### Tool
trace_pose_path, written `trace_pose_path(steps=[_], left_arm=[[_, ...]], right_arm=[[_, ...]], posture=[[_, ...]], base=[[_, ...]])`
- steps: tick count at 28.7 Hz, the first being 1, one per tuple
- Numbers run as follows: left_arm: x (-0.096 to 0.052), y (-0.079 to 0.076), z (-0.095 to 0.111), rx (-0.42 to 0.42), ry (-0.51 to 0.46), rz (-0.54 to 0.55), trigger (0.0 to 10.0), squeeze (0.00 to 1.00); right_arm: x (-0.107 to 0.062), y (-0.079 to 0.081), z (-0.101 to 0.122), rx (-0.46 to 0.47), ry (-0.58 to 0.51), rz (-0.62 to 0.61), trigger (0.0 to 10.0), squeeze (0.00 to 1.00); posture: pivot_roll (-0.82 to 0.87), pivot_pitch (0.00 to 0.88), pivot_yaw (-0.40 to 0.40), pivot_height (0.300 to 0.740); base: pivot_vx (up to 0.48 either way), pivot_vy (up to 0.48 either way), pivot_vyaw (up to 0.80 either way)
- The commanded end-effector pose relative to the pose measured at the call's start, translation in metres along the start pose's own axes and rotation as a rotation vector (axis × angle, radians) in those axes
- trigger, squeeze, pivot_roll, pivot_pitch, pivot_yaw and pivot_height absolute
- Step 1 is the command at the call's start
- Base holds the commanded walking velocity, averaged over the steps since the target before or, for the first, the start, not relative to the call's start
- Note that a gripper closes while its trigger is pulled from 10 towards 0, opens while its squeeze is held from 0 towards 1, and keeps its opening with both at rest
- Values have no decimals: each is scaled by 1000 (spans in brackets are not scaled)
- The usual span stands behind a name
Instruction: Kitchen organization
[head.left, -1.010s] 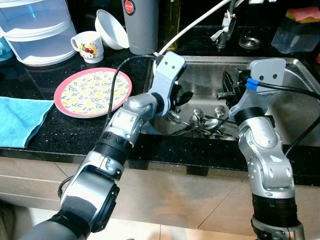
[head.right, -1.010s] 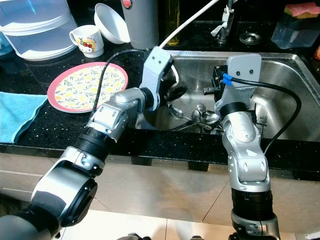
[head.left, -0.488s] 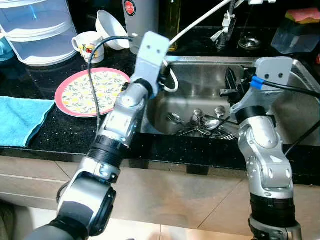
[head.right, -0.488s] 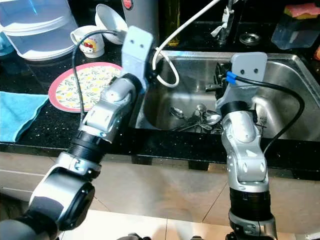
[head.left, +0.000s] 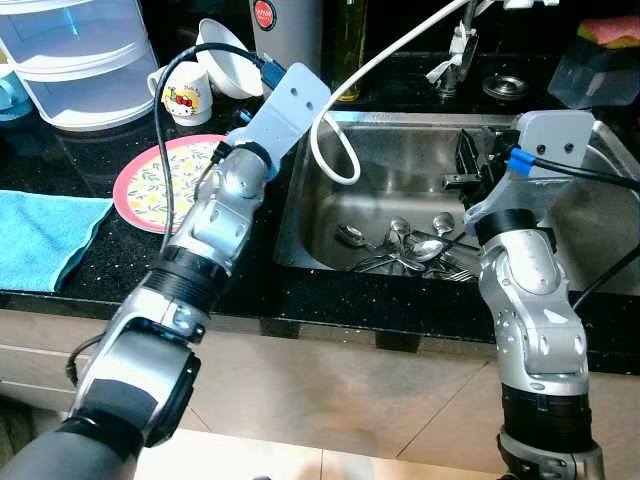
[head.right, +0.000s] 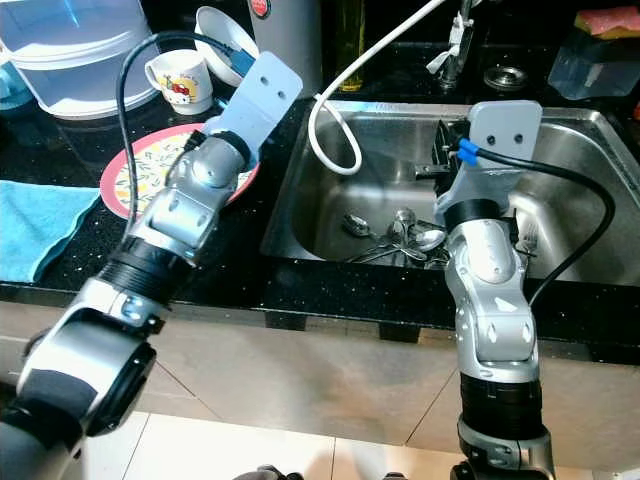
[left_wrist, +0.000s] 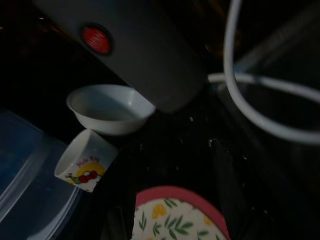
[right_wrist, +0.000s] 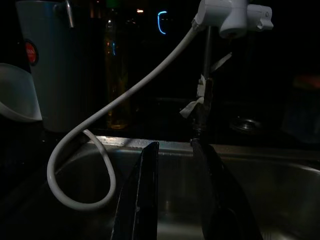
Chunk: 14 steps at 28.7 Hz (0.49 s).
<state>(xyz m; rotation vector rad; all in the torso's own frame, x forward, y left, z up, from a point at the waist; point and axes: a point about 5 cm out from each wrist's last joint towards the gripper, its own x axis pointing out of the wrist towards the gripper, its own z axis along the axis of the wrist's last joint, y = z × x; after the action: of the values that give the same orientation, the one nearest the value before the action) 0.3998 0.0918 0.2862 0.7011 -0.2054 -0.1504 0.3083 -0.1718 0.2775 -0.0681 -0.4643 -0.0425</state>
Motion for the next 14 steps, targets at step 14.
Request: trace_pose_path(steps=[14], left_arm=[[-3, 64, -47, -657, 274, 438, 10000, 0]], right_arm=[[2, 26, 9, 39, -38, 178, 10000, 0]], posture=[[31, 115, 72, 740]], base=[[0, 0, 0]])
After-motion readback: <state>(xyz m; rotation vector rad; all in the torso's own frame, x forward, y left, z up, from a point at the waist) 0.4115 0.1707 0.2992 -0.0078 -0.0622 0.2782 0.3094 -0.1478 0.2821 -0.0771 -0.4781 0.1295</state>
